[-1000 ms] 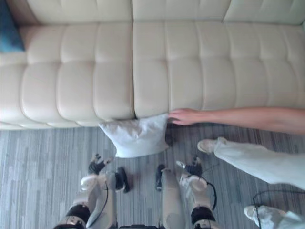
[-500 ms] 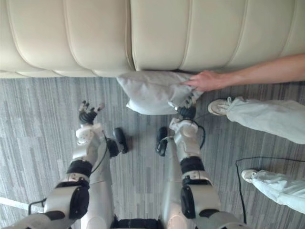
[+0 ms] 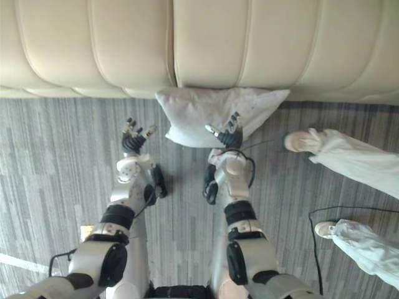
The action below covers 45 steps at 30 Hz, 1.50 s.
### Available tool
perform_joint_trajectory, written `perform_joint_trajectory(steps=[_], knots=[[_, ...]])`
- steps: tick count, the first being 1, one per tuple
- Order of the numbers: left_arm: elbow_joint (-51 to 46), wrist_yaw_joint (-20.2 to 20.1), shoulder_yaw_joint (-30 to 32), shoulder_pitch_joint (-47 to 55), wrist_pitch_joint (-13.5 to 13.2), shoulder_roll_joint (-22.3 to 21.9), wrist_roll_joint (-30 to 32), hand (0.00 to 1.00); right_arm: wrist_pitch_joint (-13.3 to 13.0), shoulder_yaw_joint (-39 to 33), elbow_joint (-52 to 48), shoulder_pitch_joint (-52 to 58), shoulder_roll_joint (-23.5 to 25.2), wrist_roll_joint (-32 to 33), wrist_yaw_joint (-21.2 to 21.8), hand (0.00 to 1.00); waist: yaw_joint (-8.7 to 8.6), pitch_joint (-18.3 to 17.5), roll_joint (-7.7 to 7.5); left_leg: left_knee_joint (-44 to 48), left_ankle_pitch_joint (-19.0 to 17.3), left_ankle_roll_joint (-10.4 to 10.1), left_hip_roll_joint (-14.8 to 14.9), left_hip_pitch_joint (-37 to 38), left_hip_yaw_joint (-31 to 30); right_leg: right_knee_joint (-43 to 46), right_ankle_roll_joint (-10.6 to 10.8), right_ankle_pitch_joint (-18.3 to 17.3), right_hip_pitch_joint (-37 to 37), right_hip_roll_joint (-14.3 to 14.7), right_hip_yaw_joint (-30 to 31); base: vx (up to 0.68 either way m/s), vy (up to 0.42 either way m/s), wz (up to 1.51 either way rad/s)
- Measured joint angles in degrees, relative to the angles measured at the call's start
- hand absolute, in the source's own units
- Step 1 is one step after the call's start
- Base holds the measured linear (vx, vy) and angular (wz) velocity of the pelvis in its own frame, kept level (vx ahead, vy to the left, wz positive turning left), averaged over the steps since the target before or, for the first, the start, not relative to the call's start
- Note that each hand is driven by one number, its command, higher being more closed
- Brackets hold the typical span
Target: Pick up cushions and gather them together orderly.
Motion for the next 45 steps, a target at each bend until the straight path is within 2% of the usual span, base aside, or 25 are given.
perform_joint_trajectory(steps=[6,8,12,16,20,29,32,34,35,36,37,38,40,41,43,44,45], knots=[[-1.34,-2.39,-1.11,11.46,-0.21,0.31,-0.15,0.00,-0.12,0.13,-0.12,14.09,-0.29,0.02,1.24,0.00,0.37,-0.56,0.03,-7.98,1.01,-0.55,-0.87,14.50,1.91,-7.73,0.36,0.95,13.77,0.69,0.20,0.05,-0.004,-0.08],[-1.23,-2.91,-2.45,16.20,-0.19,1.39,-0.15,0.00,-0.11,0.11,-0.08,19.49,-0.35,0.02,2.04,0.00,0.38,-2.42,0.02,-10.96,1.32,-1.03,-1.34,18.70,2.52,-10.07,0.60,1.08,17.51,0.84,0.21,0.13,-0.010,-0.09],[1.91,-4.91,-3.10,23.94,0.02,3.22,-0.04,0.00,-0.04,-0.52,0.65,29.44,-0.73,0.01,3.56,0.00,0.36,-8.03,0.27,-17.32,2.14,-2.02,-2.03,26.91,3.63,-15.65,1.19,1.51,24.89,1.57,0.38,0.16,-0.027,-0.10],[10.16,-7.28,-1.13,30.21,0.40,3.35,1.29,0.00,0.39,-3.52,8.19,37.51,-1.76,-0.03,5.68,0.00,0.08,-16.32,1.74,-25.37,3.69,-3.06,-3.03,34.96,3.97,-24.18,1.97,3.07,33.04,2.51,-0.26,0.18,-0.002,-0.02],[14.63,-8.44,2.03,33.70,1.27,3.40,3.36,0.00,0.68,-5.79,12.44,40.92,-1.80,-0.04,7.04,0.00,-0.01,-19.98,2.46,-31.24,4.83,-3.47,-3.80,40.56,5.17,-29.66,2.44,4.44,37.83,3.12,0.17,0.15,0.018,-0.11],[20.18,-9.49,5.89,36.72,2.58,2.70,7.11,0.00,1.58,-10.18,18.95,41.37,-1.73,-0.15,9.18,0.00,0.26,-23.96,2.47,-38.12,5.87,-3.70,-4.49,48.04,9.98,-37.60,3.37,8.22,44.03,4.65,4.01,0.08,0.036,-0.25],[20.60,-9.50,5.97,36.55,2.62,2.57,7.98,0.00,1.91,-10.24,19.15,41.26,-1.71,-0.13,9.49,0.00,0.26,-23.84,2.29,-38.12,5.81,-3.69,-4.31,49.62,11.74,-34.47,3.38,8.25,42.88,4.96,5.35,-0.03,0.012,-0.39],[20.65,-9.49,5.91,36.53,2.61,2.79,7.99,0.00,1.95,-10.11,19.63,40.55,-1.72,-0.20,9.53,0.00,0.42,-23.55,1.93,-37.20,5.12,-3.76,-3.49,50.32,13.25,-27.67,3.38,8.25,39.19,5.06,3.90,-0.11,-0.009,-0.52],[20.74,-9.51,5.81,36.34,2.57,3.59,7.99,0.00,1.92,-10.04,20.60,39.82,-1.78,-0.19,9.53,0.00,0.26,-22.93,1.46,-36.28,4.51,-3.74,-3.11,50.41,13.82,-25.89,3.38,8.25,37.84,4.73,1.90,-0.12,-0.027,-0.50],[21.05,-9.54,5.65,36.35,2.62,3.94,7.99,0.00,2.04,-9.99,21.35,38.94,-1.73,-0.17,9.48,0.00,0.20,-22.39,1.66,-35.62,3.43,-3.20,-2.09,50.39,15.26,-24.84,2.69,7.44,37.32,3.36,-1.47,-0.16,-0.075,-0.46],[21.64,-9.47,5.46,36.35,2.71,4.63,8.05,0.00,2.13,-9.99,21.47,38.38,-1.72,-0.20,9.51,0.00,0.13,-22.50,0.98,-35.49,3.50,-3.33,-2.07,50.79,16.23,-21.65,-0.60,5.16,36.48,1.08,-5.92,-0.14,-0.101,-0.42],[21.88,-9.39,5.31,36.30,2.84,4.80,8.21,0.00,2.11,-10.08,21.52,38.37,-1.89,-0.20,9.51,0.00,0.03,-22.49,0.99,-35.49,3.51,-3.59,-1.85,51.15,16.60,-19.33,-0.67,3.86,35.97,-1.12,-8.90,-0.11,-0.110,-0.32],[23.13,-9.32,5.04,36.27,3.06,5.17,9.24,0.00,2.09,-10.12,22.71,37.31,-2.70,-0.25,9.43,0.00,-0.02,-22.33,1.69,-35.55,3.10,-5.19,-0.30,51.61,16.19,-17.58,0.83,3.12,35.03,-5.04,-11.41,-0.03,-0.166,-0.26],[23.64,-9.30,4.01,36.14,3.25,5.67,9.42,0.00,2.40,-9.96,23.01,37.18,-3.07,-0.37,9.42,0.00,0.00,-22.30,1.81,-35.67,2.81,-6.21,0.41,51.56,15.63,-18.25,1.45,3.50,34.17,-5.84,-10.37,0.02,-0.202,-0.19],[24.11,-9.29,2.78,36.08,3.53,6.58,9.72,0.00,2.60,-9.88,23.11,36.54,-3.17,-0.56,9.42,0.00,-0.05,-22.24,1.40,-37.25,3.15,-8.54,0.66,51.58,12.91,-21.78,3.67,5.33,33.51,-6.37,-5.84,0.08,-0.278,0.02],[24.00,-9.24,2.17,36.07,3.51,7.33,9.73,0.00,2.68,-9.78,23.74,36.68,-3.15,-1.23,9.42,0.00,-0.18,-22.30,0.14,-37.10,3.36,-10.40,0.71,51.65,11.37,-24.61,4.75,5.89,34.13,-6.84,-3.09,0.18,-0.441,0.13],[24.37,-9.09,1.88,35.53,3.64,7.61,9.80,0.00,2.72,-9.69,24.67,36.53,-3.86,-1.27,9.55,0.00,-0.26,-22.15,0.07,-36.26,3.52,-11.86,1.87,51.79,9.65,-22.93,6.22,5.59,34.16,-6.10,-3.46,0.23,-0.457,0.04]])
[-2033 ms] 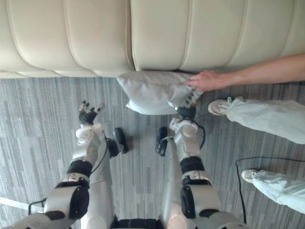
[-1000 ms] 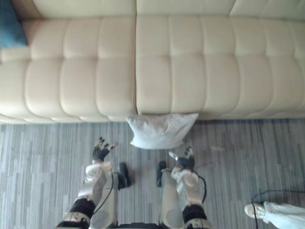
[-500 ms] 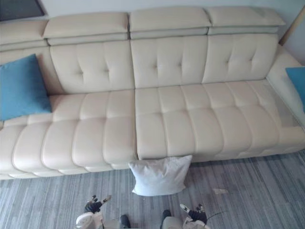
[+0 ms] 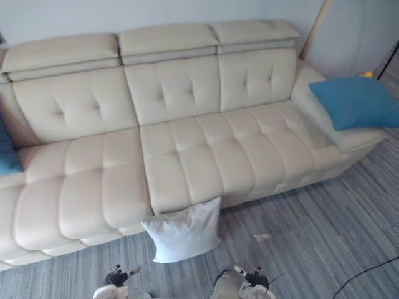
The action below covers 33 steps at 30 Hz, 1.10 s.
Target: Pick up cushions and gather them together orderly.
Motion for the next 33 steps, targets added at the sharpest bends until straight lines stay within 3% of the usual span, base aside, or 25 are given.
perform_joint_trajectory(steps=[2,4,5,7,10,11,12,13,14,15,17,22,25,27,28,29,30,31,32,33], knots=[[0.56,-0.10,0.09,0.53,-0.09,-1.99,0.30,0.00,0.21,1.60,0.53,-0.54,-2.42,-1.23,-0.11,0.00,0.30,-0.44,3.16,2.16,0.54,-0.56,3.96,-0.68,-3.63,1.67,-2.06,-3.78,-0.32,4.12,-1.25,0.32,-0.376,0.01],[-0.26,-0.07,0.92,-0.14,-0.05,-2.25,0.23,0.00,0.46,1.88,0.66,-0.55,-2.92,-1.18,-0.18,0.00,-0.41,-0.34,3.84,14.32,2.57,2.51,7.43,-7.76,-8.53,2.12,-4.15,-4.73,0.90,5.85,-3.40,0.28,-0.322,0.27],[-1.31,0.01,1.74,-0.42,-0.07,-2.18,0.22,0.00,0.48,2.14,0.73,-0.47,-2.75,-1.18,-0.28,0.00,-0.34,0.34,3.30,23.42,5.09,6.92,9.58,-11.90,-9.29,0.76,-5.50,-4.94,3.27,6.57,-4.61,0.36,-0.392,0.17],[-1.69,0.79,1.61,-0.46,-0.14,-2.09,0.19,0.00,0.40,2.12,0.63,-0.07,-2.75,-1.10,-0.73,0.00,0.19,0.72,3.29,32.45,3.03,5.62,10.84,-14.62,-7.25,-3.26,-6.71,-4.60,8.60,7.68,-5.68,0.33,-0.256,0.03],[-2.67,0.85,0.00,-1.54,-0.22,-2.84,-0.16,0.00,0.37,1.81,0.47,-0.29,-2.73,-1.05,-0.84,0.00,0.19,1.01,3.21,30.35,-1.30,5.68,5.15,-16.41,-3.64,-7.14,-6.77,-4.57,14.06,7.58,-6.60,0.28,-0.079,0.07],[-2.76,0.78,-0.60,-1.77,-0.27,-3.06,-0.20,0.00,0.37,1.74,0.44,-0.43,-2.65,-1.05,-0.75,0.00,0.25,1.06,3.26,26.75,-1.20,5.81,3.26,-16.57,-2.42,-7.47,-6.75,-4.58,14.73,7.59,-6.84,0.27,0.024,0.14],[-2.61,0.74,-1.38,-2.26,-0.19,-3.56,-0.22,0.00,0.37,1.29,0.32,-0.40,-2.72,-1.05,-0.64,0.00,0.20,1.44,3.86,19.25,2.21,8.47,0.44,-16.12,-1.16,-7.57,-6.32,-4.78,15.81,7.95,-7.98,0.27,0.046,0.48],[-2.60,0.74,-2.49,-2.59,-0.20,-3.19,-0.21,0.00,0.42,-0.20,0.37,-0.33,-1.60,-1.04,-0.57,0.00,0.01,1.34,3.08,13.67,1.52,9.74,-1.69,-13.57,0.11,-7.79,-5.21,-5.42,16.62,7.49,-8.81,0.23,0.039,0.56],[-2.66,0.73,-2.87,-2.58,-0.22,-3.14,-0.21,0.00,0.45,-0.29,0.42,-0.17,-1.33,-1.05,-0.56,0.00,0.03,1.65,2.46,11.16,1.53,9.74,-2.63,-12.28,0.22,-8.05,-5.19,-5.42,16.86,7.25,-9.03,0.21,0.051,0.59],[-3.05,0.68,-2.91,-2.74,-0.31,-2.58,-0.20,0.00,0.46,-0.40,0.42,-0.28,-0.55,-1.06,-0.54,0.00,0.15,2.18,0.91,6.99,2.93,9.62,-4.55,-10.88,0.10,-8.70,-5.12,-5.37,17.13,6.42,-9.36,0.14,0.035,0.31],[-2.87,0.68,-2.89,-2.47,-0.14,-1.64,-0.20,0.00,0.44,-0.45,0.42,-0.20,-0.17,-1.07,-0.52,0.00,0.49,2.16,0.46,3.36,4.00,10.03,-6.13,-9.05,-0.73,-9.24,-3.85,-4.46,18.24,5.77,-9.55,0.14,0.025,0.33],[-2.57,0.70,-3.01,0.55,-0.13,0.21,-0.34,0.00,0.34,-0.44,0.43,-0.27,-0.11,-1.20,-0.54,0.00,0.64,1.53,0.20,-3.08,5.70,9.59,-7.61,-3.70,-2.31,-9.57,-1.96,-3.03,21.85,5.71,-9.52,0.13,-0.011,0.22],[-2.62,0.71,-3.16,0.63,-0.17,0.33,-0.37,0.00,0.38,-0.40,0.54,-0.30,-0.06,-1.27,-0.53,0.00,0.73,1.42,-0.10,-4.24,6.42,9.53,-7.49,-2.96,-3.20,-7.34,-2.00,-2.88,21.79,5.88,-9.48,0.08,-0.058,0.27],[-2.61,0.72,-3.33,0.88,-0.15,0.44,-0.36,0.00,0.38,-0.26,0.54,-0.24,-0.07,-1.31,-0.54,0.00,0.74,1.37,-0.32,-4.11,6.46,9.56,-6.97,-1.11,-3.27,-2.25,-2.05,-2.77,21.53,5.61,-9.26,0.08,-0.065,0.14],[-2.64,0.73,-3.34,0.90,-0.14,0.43,-0.34,0.00,0.38,-0.07,0.51,-0.20,-0.03,-1.64,-0.52,0.00,0.67,1.33,-0.29,-3.71,6.51,9.64,-5.96,-0.59,-4.04,5.40,-2.37,-1.90,18.64,5.20,-9.10,0.06,-0.096,0.11],[-2.68,0.75,-3.44,0.64,-0.14,0.05,-0.36,0.00,0.35,-0.02,0.32,-0.28,-0.02,-1.97,-0.50,0.00,0.53,1.71,0.46,-3.55,6.53,9.66,-4.75,-0.44,-4.73,11.29,-2.26,-2.60,14.80,4.62,-8.06,0.04,-0.131,0.19],[-2.64,0.78,-3.37,0.66,-0.19,0.22,-0.35,0.00,0.42,0.80,0.40,-0.27,0.18,-2.47,-0.46,0.00,0.56,1.55,0.41,-3.44,6.58,9.58,-4.21,-1.04,-5.64,10.10,-1.76,-8.04,12.66,5.90,-5.06,0.02,-0.133,0.32],[-2.59,0.79,-3.39,0.58,-0.17,0.63,-0.35,0.00,0.41,1.67,0.36,-0.43,0.25,-2.51,-0.45,0.00,0.36,1.43,-0.61,-3.09,6.56,9.52,-4.59,-1.58,-6.39,5.53,-1.82,-7.75,12.56,6.20,-2.76,0.01,-0.173,0.57],[-2.67,0.76,-3.57,-0.04,-0.36,2.33,-0.35,0.00,0.40,2.14,0.53,-0.32,0.57,-2.76,-0.43,0.00,0.31,1.66,-3.94,-2.72,5.93,8.66,-7.04,-2.16,-8.16,-0.39,-1.16,-4.46,11.92,4.89,0.84,0.02,-0.193,0.75],[-1.91,0.82,-3.96,-1.13,-0.22,2.29,-0.37,0.00,0.43,1.92,0.82,-0.26,0.64,-2.81,-0.47,0.00,0.38,2.15,-3.78,-2.94,5.68,7.42,-6.87,-2.40,-10.27,-1.73,-0.63,-5.56,13.21,5.03,0.69,0.02,-0.184,0.59]])
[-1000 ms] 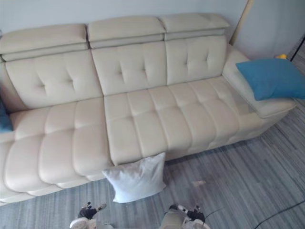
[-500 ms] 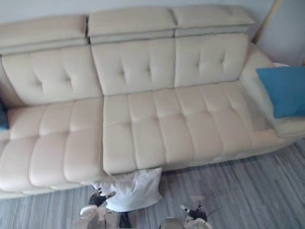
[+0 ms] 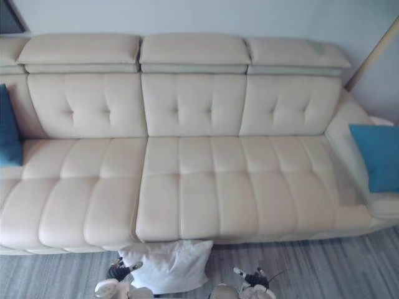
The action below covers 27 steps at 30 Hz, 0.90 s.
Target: Pick up cushions and gather them together orderly.
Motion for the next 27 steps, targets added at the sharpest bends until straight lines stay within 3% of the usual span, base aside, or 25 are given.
perform_joint_trajectory(steps=[3,6,10,13,16,18,19,20,22,24,25,27], knots=[[0.07,0.00,0.02,0.01,-0.05,-1.31,-0.02,0.00,-0.03,0.05,0.05,-1.16,-1.74,-0.22,-0.04,0.00,0.24,0.17,2.41,-0.92,1.05,-0.78,0.39,-0.67,-1.48,-3.79,-0.13,-0.18,1.73,1.02,-1.83,-0.01,-0.105,0.26],[0.06,-0.03,-0.29,0.26,-0.07,-1.81,-0.06,0.00,0.02,0.48,0.08,-0.57,-1.41,-0.57,0.08,0.00,0.18,-0.48,3.06,-0.88,1.52,-1.24,-0.14,-1.90,-4.75,-4.85,-0.05,-0.06,2.90,1.10,-4.57,0.01,-0.041,0.50],[-0.23,-0.06,-0.75,-0.10,-0.11,-1.11,-0.48,0.00,-0.01,0.70,0.07,-0.01,-0.83,-0.53,0.12,0.00,0.31,-0.90,1.84,-0.94,3.22,-0.68,-1.45,-5.55,-11.50,-7.62,-0.16,1.35,4.86,1.12,-10.84,0.03,-0.023,0.85],[-0.23,-0.08,-1.07,-0.27,-0.07,-0.68,-0.48,0.00,-0.10,0.63,-0.03,-1.14,-0.85,-0.51,-0.02,0.00,0.67,-0.55,1.15,-0.88,4.08,-0.27,-1.97,-7.28,-13.28,-8.51,-0.39,2.18,5.43,1.08,-12.87,0.03,0.012,0.57],[-0.48,-0.09,-1.12,-0.30,-0.07,-0.78,-0.67,0.00,-0.39,0.43,-0.28,-1.92,-0.76,-0.53,-0.02,0.00,1.43,-0.52,1.18,1.49,3.90,0.03,-1.95,-8.09,-11.86,-8.37,-0.24,2.88,5.68,0.48,-12.46,-0.04,0.065,0.04],[-0.81,-0.11,-1.13,-0.29,-0.12,-0.83,-0.65,0.00,-0.46,0.39,-0.37,-2.58,-0.78,-0.56,-0.02,0.00,1.40,-0.49,1.43,4.71,2.64,1.65,-1.64,-9.69,-9.92,-6.89,-0.13,3.06,4.50,-0.36,-11.35,-0.11,0.092,-0.23],[-0.82,-0.12,-1.08,-0.36,-0.17,-0.74,-0.64,0.00,-0.54,0.31,-0.38,-2.67,-0.89,-0.56,-0.06,0.00,1.24,-0.28,1.90,6.74,0.48,2.63,-1.04,-10.50,-8.48,-6.26,-0.09,3.03,3.92,-0.63,-11.08,-0.15,0.100,-0.31],[-0.88,-0.13,-1.06,-0.45,-0.20,-0.91,-0.68,0.00,-0.53,0.19,-0.36,-2.61,-0.98,-0.55,-0.07,0.00,1.17,0.02,2.44,8.39,-0.46,2.33,-0.86,-11.27,-8.10,-5.53,0.20,2.85,3.45,-0.64,-10.28,-0.18,0.106,-0.32],[-0.76,-0.16,-1.72,-0.34,-0.19,-0.85,-0.50,0.00,-0.44,0.07,-0.34,-2.32,-0.64,-0.56,0.03,0.00,0.42,0.03,2.54,7.57,-0.61,1.73,-2.84,-11.67,-7.76,-5.26,1.68,0.63,2.35,-2.43,-9.30,-0.18,0.108,-0.12],[-0.87,-0.23,-3.07,-0.66,-0.34,-0.29,-0.43,0.00,-0.05,-0.10,-0.34,-1.87,-0.93,-0.58,-0.06,0.00,-0.48,-0.35,1.55,6.57,0.24,2.69,-4.83,-12.45,-4.68,-2.82,2.37,-0.56,-1.79,-5.70,-8.35,-0.12,0.159,-0.09],[-0.76,-0.21,-3.34,-1.38,-0.36,-0.54,-0.43,0.00,0.00,-0.10,-0.33,-1.94,-1.47,-0.58,-0.11,0.00,-0.69,0.05,2.78,9.30,-0.69,3.37,-4.61,-13.97,-3.72,-1.14,3.05,-0.86,-3.45,-6.10,-7.39,-0.06,0.156,-0.21],[-0.75,-0.10,-3.29,-1.34,-0.57,-0.24,-0.52,0.00,0.59,0.26,-0.32,-2.43,-1.58,-0.62,-0.25,0.00,-0.59,0.96,2.88,11.27,-1.94,4.21,-5.34,-15.16,-2.11,0.75,3.64,-0.83,-5.31,-7.18,-5.21,-0.07,0.151,-0.27]])
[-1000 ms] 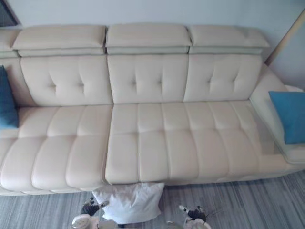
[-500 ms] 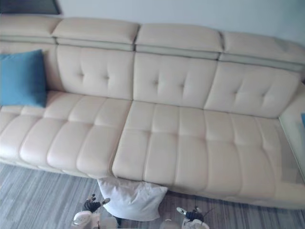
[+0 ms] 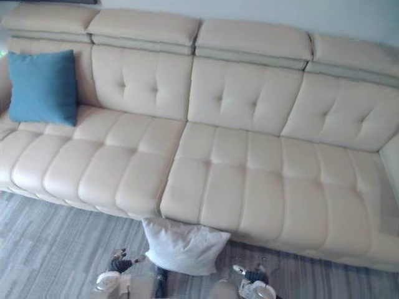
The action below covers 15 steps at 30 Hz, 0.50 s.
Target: Pick up cushions and gather them together orderly.
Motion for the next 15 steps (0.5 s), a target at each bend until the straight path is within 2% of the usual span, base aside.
perform_joint_trajectory(steps=[1,4,7,9,12,13,15], knots=[[-0.01,0.09,-0.06,-0.04,-0.08,0.41,0.08,0.00,0.04,0.38,-0.02,-0.40,0.39,-0.09,-0.03,0.00,0.10,0.06,0.03,0.70,-0.78,0.88,-0.08,-0.58,0.85,-0.13,-1.04,0.66,-0.78,0.04,1.18,-0.06,0.153,-0.36],[-0.07,0.09,0.01,-0.20,-0.16,1.36,0.08,0.00,0.00,1.97,-0.05,-1.33,1.30,-0.09,-0.15,0.00,-0.05,0.61,-0.29,1.97,-2.49,1.72,-0.01,-0.70,2.82,-0.08,-1.68,1.46,-1.11,0.30,3.69,0.01,0.131,-0.33],[-1.90,0.13,0.86,-0.93,-0.27,1.33,0.03,0.00,-0.15,2.23,-0.16,-2.72,1.30,-0.09,-0.93,0.00,0.07,1.71,-0.51,2.06,-2.69,1.52,0.29,-0.93,3.86,-1.20,-2.47,1.57,-1.64,0.19,3.37,0.02,0.028,-0.14],[-4.05,0.24,2.01,-2.47,-0.44,1.19,-0.17,0.00,-0.71,2.38,-0.62,-4.86,1.27,-0.01,-1.83,0.00,0.43,2.36,-0.05,6.55,-3.67,0.85,2.23,-6.04,4.19,0.96,-2.23,1.76,-5.98,0.75,3.10,0.00,-0.030,-0.20],[-7.45,1.57,2.89,-7.02,-0.52,1.43,-2.21,0.00,-0.96,2.36,-5.32,-8.74,1.37,0.23,-2.82,0.00,0.94,6.76,0.11,15.12,-4.29,1.06,5.76,-13.04,5.41,9.90,-1.70,1.71,-13.35,1.16,2.99,-0.05,-0.093,-0.15],[-9.90,2.22,2.86,-9.65,-0.64,1.31,-2.76,0.00,-1.48,2.28,-7.96,-10.12,1.30,0.90,-3.56,0.00,0.96,7.99,-0.02,17.74,-4.54,1.40,7.17,-15.76,6.41,14.15,-2.33,1.03,-16.86,1.10,2.89,-0.13,-0.101,0.05],[-11.66,2.57,2.89,-11.71,-0.96,1.02,-3.20,0.00,-1.76,2.27,-9.82,-11.60,1.14,1.31,-3.95,0.00,1.15,9.30,-0.02,19.71,-5.22,1.44,8.16,-17.37,6.44,17.45,-3.02,0.06,-19.07,1.10,2.79,-0.13,-0.090,-0.02]])
